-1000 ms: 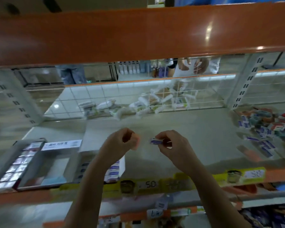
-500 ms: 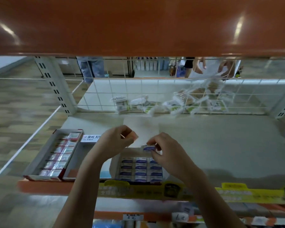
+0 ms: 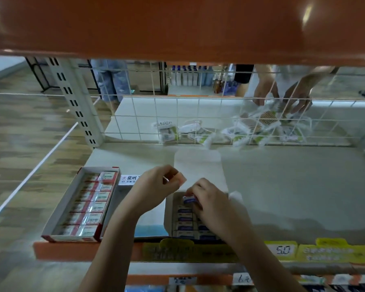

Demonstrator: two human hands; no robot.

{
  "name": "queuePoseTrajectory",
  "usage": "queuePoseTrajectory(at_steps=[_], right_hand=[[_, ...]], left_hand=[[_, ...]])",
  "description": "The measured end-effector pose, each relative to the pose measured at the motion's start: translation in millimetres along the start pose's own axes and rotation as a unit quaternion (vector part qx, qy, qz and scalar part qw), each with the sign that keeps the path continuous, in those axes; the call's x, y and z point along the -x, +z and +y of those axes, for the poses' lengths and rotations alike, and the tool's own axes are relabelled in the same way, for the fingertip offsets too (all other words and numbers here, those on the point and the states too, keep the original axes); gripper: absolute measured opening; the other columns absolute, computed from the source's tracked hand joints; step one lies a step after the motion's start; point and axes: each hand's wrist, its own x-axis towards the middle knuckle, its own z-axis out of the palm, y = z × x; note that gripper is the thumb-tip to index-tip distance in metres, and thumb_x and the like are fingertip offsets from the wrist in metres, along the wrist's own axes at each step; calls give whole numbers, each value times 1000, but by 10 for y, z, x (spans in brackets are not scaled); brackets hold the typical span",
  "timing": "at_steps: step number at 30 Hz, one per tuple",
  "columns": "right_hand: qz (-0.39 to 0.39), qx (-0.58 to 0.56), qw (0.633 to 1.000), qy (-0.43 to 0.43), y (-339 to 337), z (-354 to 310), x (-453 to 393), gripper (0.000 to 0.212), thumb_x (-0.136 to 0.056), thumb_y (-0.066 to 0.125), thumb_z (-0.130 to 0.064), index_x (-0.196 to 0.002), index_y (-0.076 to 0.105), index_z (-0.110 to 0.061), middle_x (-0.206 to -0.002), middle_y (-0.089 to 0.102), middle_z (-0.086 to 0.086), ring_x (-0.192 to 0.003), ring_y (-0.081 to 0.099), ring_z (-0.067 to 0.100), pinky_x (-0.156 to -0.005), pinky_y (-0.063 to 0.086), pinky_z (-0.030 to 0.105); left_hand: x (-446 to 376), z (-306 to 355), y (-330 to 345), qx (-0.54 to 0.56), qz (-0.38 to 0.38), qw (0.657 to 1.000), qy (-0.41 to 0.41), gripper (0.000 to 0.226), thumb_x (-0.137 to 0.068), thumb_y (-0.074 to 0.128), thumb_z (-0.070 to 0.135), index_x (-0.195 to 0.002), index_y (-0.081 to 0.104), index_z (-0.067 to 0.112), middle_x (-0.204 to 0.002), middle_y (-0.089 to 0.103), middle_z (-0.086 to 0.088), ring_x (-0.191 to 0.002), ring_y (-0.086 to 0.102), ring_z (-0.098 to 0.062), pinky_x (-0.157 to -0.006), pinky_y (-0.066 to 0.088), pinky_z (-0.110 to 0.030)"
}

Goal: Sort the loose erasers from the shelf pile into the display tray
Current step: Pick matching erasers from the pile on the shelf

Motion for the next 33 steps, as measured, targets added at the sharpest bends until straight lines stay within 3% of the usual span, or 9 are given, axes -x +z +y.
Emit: queuePoseTrajectory(at_steps=[3, 5, 8, 17, 22, 25, 29, 33], right_hand=[[1, 10, 1000, 7, 14, -17, 6, 23, -93, 51, -16, -116, 56, -18, -115, 42, -8, -97, 50, 5, -68, 29, 3], [0, 11, 1000, 11, 19, -32, 20, 22, -95, 50, -18, -116, 56, -18, -115, 44, -8, -99, 49, 4, -70, 29, 2], [9, 12, 1000, 22, 42, -55, 54, 22, -95, 49, -19, -116, 55, -18, -116, 46, -7, -103, 49, 6, -84, 37, 9], [-18, -59, 997, 50, 57, -114, 141, 20, -99, 42, -24, -118, 47, -20, -115, 53, -5, -103, 55, 6, -88, 51, 22], [-4, -67, 996, 60, 62, -106, 107, 9, -100, 39, -28, -103, 46, -22, -101, 58, -5, -90, 60, 7, -77, 53, 21], [-7, -41, 998, 54, 88, -94, 72, 17, -98, 45, -22, -110, 56, -21, -109, 51, -9, -94, 56, 5, -83, 46, 12], [27, -9, 999, 36, 106, -113, 19, 23, -97, 46, -22, -115, 60, -17, -113, 49, -8, -93, 56, 6, -81, 42, 11], [42, 12, 999, 31, 97, -145, -24, 24, -98, 44, -25, -114, 61, -18, -109, 52, -7, -91, 57, 8, -82, 49, 21]], left_hand=[[19, -47, -7, 13, -2, 1000, 0, 14, -89, 57, 37, -97, 63, 27, -87, 65, 15, -78, 61, -2, -64, 47, -18], [30, -69, -11, 16, -1, 1000, 0, 16, -89, 57, 37, -98, 64, 26, -86, 65, 15, -78, 61, -2, -65, 46, -18], [32, -87, -12, 19, -1, 1000, -1, 18, -88, 56, 39, -98, 64, 26, -87, 66, 15, -79, 61, -2, -68, 49, -21], [32, -69, 22, 42, 6, 999, 0, 21, -82, 55, 46, -93, 64, 30, -85, 66, 15, -78, 61, 0, -72, 53, -25], [56, -105, -2, 56, 5, 998, 11, 15, -85, 58, 40, -94, 65, 30, -84, 67, 15, -79, 62, 0, -74, 54, -28], [102, -135, -117, 89, 27, 995, 30, 10, -85, 60, 42, -90, 64, 35, -84, 67, 16, -79, 62, -1, -68, 52, -23], [182, -252, -391, 104, 75, 991, 41, 27, -74, 58, 54, -90, 65, 34, -84, 68, 13, -80, 63, -4, -68, 47, -21], [257, -392, -560, 58, 74, 995, 21, 5, -84, 64, 32, -87, 66, 35, -84, 68, 20, -78, 62, 0, -68, 45, -18]])
